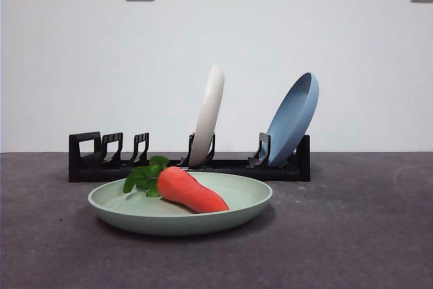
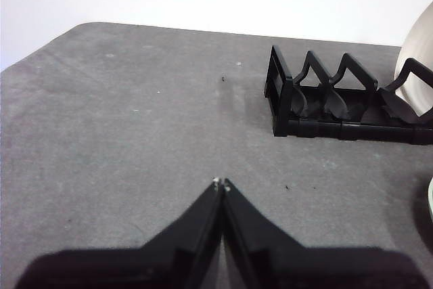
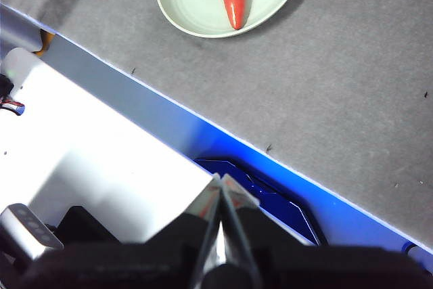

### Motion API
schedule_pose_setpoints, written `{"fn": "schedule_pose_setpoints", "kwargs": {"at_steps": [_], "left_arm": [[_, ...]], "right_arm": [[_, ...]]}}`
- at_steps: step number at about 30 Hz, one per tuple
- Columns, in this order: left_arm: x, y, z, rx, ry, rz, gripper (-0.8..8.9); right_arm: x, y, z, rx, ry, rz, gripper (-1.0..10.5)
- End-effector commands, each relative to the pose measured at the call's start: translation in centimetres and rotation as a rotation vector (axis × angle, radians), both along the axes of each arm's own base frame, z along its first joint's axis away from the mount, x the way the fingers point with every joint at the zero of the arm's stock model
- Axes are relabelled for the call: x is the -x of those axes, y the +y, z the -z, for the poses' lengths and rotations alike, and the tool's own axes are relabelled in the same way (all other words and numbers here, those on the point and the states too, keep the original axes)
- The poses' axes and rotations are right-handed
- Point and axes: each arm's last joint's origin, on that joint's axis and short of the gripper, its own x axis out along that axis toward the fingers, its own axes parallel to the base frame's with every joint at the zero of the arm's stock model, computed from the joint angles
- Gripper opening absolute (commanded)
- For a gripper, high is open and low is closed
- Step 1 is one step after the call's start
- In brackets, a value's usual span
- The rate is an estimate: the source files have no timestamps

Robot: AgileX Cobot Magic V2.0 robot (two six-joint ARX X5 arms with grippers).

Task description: Take the green plate from the plate rack,put the plate on the table,take the carrot from the table,put the carrot in the plate

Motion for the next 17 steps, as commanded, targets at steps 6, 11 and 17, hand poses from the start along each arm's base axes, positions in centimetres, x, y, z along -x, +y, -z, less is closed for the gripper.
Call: {"fn": "schedule_pose_setpoints", "kwargs": {"at_steps": [6,11,17], "left_arm": [[-0.1,0.0,0.3,0.009,0.001,-0.003,-0.03],[-0.1,0.0,0.3,0.009,0.001,-0.003,-0.03],[-0.1,0.0,0.3,0.009,0.001,-0.003,-0.03]], "right_arm": [[-0.1,0.0,-0.1,0.013,-0.037,-0.018,0.0],[-0.9,-0.8,-1.2,-0.033,-0.259,0.065,0.0],[-2.0,-1.9,-1.5,-0.215,-0.573,0.116,0.0]]}}
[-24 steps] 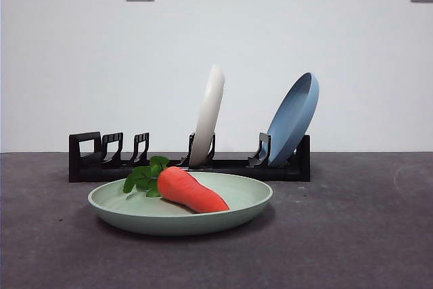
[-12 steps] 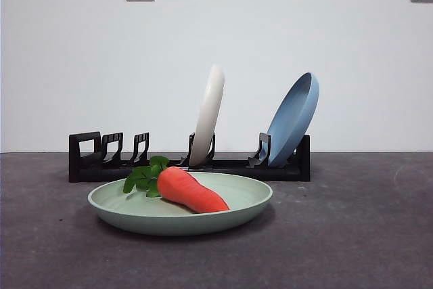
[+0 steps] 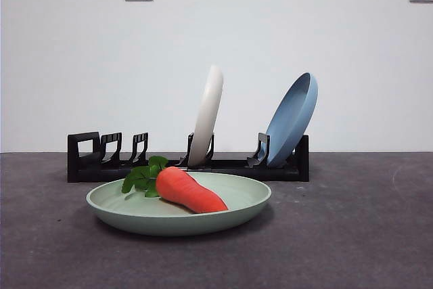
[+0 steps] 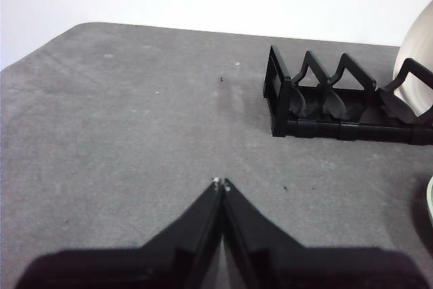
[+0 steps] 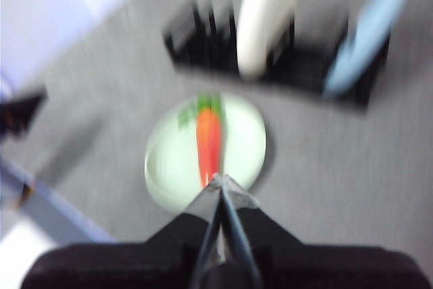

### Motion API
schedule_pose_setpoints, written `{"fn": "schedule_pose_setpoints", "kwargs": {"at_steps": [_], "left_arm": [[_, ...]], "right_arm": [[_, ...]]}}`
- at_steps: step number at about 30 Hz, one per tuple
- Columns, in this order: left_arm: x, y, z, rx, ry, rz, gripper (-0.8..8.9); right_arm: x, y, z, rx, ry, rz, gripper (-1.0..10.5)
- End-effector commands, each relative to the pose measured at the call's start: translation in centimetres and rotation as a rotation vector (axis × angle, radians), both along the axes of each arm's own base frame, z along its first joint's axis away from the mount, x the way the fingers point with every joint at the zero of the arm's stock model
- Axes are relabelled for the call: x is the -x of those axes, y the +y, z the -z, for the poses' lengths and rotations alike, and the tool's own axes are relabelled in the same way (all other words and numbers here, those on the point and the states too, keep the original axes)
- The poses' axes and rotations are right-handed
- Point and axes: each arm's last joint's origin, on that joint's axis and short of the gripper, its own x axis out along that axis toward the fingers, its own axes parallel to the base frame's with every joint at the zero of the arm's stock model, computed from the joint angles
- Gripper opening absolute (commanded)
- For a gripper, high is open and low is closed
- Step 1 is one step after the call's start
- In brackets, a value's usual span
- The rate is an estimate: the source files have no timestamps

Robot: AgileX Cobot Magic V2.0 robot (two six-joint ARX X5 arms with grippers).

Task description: Take the green plate from the plate rack,put the plate on the table,take the carrot from the table,put the carrot in the plate

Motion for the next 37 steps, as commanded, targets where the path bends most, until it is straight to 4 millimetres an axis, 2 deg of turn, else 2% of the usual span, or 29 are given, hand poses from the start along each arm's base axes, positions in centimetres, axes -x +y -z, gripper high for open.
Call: {"fn": "schedule_pose_setpoints", "kwargs": {"at_steps": [1,4,10,14,17,27,37], "left_arm": [[-0.1,0.0,0.3,0.009,0.001,-0.003,-0.03],[-0.1,0.0,0.3,0.009,0.001,-0.003,-0.03],[-0.1,0.0,0.3,0.009,0.001,-0.003,-0.03],[-0.1,0.0,0.3,0.009,0.001,-0.003,-0.03],[-0.1,0.0,0.3,0.009,0.001,-0.003,-0.03],[-0.1,0.0,0.3,0.009,0.001,-0.003,-0.03],[-0.1,0.0,0.3,0.009,0.001,-0.003,-0.03]], "right_arm": [[-0.7,-0.5,1.1,0.006,-0.143,0.015,0.0],[-1.4,-0.9,3.3,0.011,-0.224,0.065,0.0],[-2.8,-1.5,9.4,-0.046,-0.359,0.18,0.0],[-3.0,-1.6,13.0,-0.072,-0.436,0.198,0.0],[-3.0,-1.8,14.9,-0.066,-0.44,0.249,0.0],[-3.0,-1.8,18.2,-0.066,-0.405,0.278,0.0],[-2.7,-1.9,19.6,-0.032,-0.268,0.274,0.0]]}}
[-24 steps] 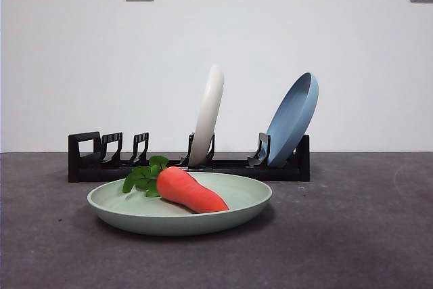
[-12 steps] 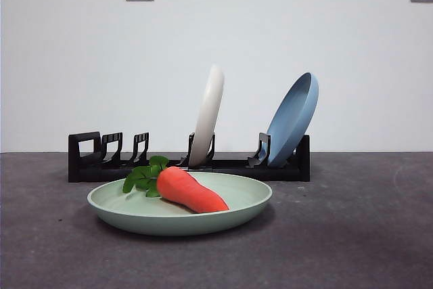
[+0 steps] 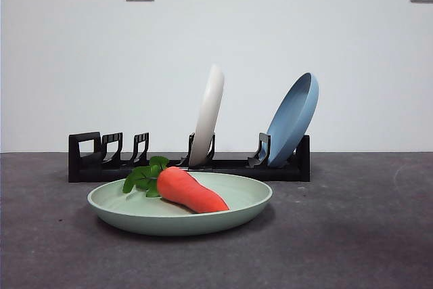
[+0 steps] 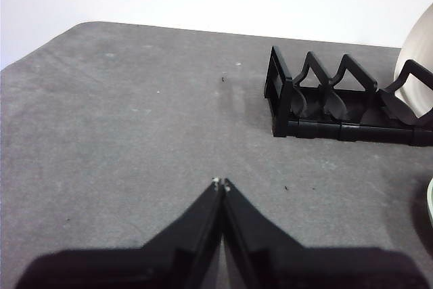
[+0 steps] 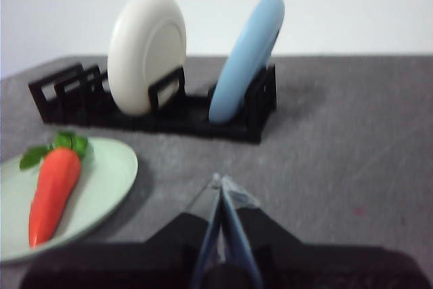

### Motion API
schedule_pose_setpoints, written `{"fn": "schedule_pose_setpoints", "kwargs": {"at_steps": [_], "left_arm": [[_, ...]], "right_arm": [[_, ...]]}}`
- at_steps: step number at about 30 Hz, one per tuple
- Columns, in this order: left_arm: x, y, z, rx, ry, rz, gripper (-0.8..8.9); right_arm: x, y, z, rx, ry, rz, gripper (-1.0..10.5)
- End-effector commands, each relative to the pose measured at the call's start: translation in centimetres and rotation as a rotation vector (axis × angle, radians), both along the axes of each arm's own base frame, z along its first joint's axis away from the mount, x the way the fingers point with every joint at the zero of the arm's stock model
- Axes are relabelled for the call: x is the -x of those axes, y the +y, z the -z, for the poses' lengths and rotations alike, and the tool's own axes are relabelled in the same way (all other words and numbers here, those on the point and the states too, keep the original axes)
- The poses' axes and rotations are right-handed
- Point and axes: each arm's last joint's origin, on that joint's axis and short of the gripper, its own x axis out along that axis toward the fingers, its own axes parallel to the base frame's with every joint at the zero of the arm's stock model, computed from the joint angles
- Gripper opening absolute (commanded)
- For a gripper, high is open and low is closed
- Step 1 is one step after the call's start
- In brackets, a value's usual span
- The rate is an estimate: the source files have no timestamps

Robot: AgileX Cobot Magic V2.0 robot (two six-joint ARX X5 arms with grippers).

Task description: Take the green plate from the plate rack,put the plate on the table,take the carrot from the table,put the carrot in the plate

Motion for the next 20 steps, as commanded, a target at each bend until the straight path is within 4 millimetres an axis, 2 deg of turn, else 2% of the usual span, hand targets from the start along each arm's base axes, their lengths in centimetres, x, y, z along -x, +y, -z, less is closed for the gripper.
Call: {"fn": "schedule_pose_setpoints", "kwargs": {"at_steps": [1,20], "left_arm": [[-0.06,0.03,0.34,0.003,0.001,-0.002,-0.03],[-0.06,0.03,0.34,0.003,0.001,-0.002,-0.03]], "right_arm": [[0.05,-0.02,0.8,-0.003,0.068,0.005,0.0],[0.04,0.0,0.73,-0.043,0.077,0.008,0.0]]}}
